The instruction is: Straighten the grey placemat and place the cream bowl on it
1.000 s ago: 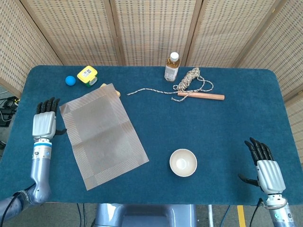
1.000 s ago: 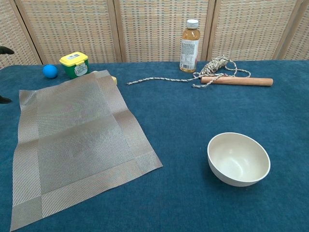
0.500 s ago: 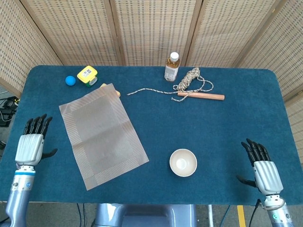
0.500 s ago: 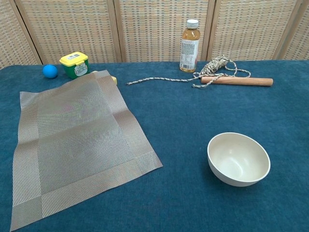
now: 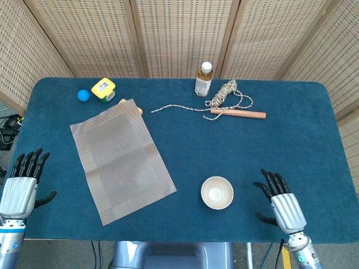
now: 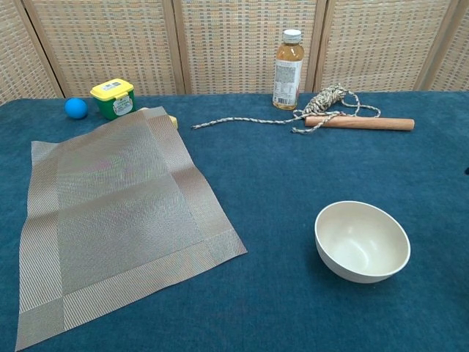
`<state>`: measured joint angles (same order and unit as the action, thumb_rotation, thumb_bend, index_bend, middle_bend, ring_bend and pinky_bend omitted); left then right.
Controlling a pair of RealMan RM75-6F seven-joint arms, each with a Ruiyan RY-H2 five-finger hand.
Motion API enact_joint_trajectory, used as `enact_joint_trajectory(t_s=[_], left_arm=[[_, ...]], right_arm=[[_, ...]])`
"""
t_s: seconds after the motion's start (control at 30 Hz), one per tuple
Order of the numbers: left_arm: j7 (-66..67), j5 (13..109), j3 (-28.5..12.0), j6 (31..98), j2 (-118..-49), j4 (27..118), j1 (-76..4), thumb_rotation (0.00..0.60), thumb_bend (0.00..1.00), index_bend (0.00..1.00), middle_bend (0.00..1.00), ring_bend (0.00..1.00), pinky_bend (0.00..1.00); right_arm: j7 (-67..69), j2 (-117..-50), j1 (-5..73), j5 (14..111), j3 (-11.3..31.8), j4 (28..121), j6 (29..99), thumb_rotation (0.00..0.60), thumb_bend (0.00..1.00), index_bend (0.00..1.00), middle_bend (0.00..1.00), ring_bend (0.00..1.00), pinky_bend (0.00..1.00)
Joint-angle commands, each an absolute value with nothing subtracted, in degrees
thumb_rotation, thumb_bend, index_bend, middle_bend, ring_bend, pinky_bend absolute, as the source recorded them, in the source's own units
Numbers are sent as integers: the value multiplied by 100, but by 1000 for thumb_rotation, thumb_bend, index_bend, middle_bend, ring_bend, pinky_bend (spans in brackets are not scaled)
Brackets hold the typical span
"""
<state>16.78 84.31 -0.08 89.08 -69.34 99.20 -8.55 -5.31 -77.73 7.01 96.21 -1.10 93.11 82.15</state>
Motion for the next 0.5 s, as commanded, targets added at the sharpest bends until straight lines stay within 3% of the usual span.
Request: enact_joint_trajectory(t_s=[0.03, 0.5], left_arm=[[1634, 8423, -20, 8866, -6907, 9934, -845, 600, 91, 57, 0, 0, 0], [1433, 8436, -115, 8791, -6860, 9947, -793, 600, 91, 61, 0, 0, 0]], right_arm=[[-896, -8072, 842, 9721, -90, 9419, 8046, 600, 215, 319, 0, 0, 7], [-1441, -8936, 1122, 9398, 19, 9404, 7525, 600, 219, 424, 41, 0, 79]])
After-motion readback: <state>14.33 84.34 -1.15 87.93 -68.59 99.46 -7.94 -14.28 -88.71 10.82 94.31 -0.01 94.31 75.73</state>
